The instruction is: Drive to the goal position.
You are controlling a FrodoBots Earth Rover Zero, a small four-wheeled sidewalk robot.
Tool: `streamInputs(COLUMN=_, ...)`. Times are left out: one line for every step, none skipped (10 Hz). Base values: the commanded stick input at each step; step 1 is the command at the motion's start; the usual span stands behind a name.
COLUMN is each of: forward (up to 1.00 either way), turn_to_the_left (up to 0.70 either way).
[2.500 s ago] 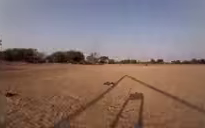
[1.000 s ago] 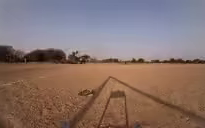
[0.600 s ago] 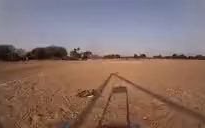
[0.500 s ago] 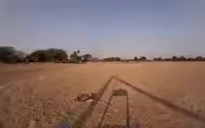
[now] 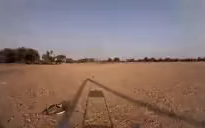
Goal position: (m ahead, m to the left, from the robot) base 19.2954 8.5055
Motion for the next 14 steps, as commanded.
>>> streamInputs(forward=0.70, turn_to_the_left=0.00)
streamInputs(forward=0.70, turn_to_the_left=0.00)
streamInputs(forward=0.70, turn_to_the_left=0.00)
streamInputs(forward=0.70, turn_to_the_left=0.00)
streamInputs(forward=0.70, turn_to_the_left=0.00)
streamInputs(forward=0.70, turn_to_the_left=0.00)
streamInputs(forward=0.70, turn_to_the_left=0.00)
streamInputs(forward=0.70, turn_to_the_left=0.00)
streamInputs(forward=0.70, turn_to_the_left=0.00)
streamInputs(forward=0.70, turn_to_the_left=0.30)
streamInputs(forward=0.70, turn_to_the_left=0.35)
streamInputs(forward=0.70, turn_to_the_left=0.35)
streamInputs(forward=0.70, turn_to_the_left=0.35)
streamInputs(forward=0.70, turn_to_the_left=0.35)
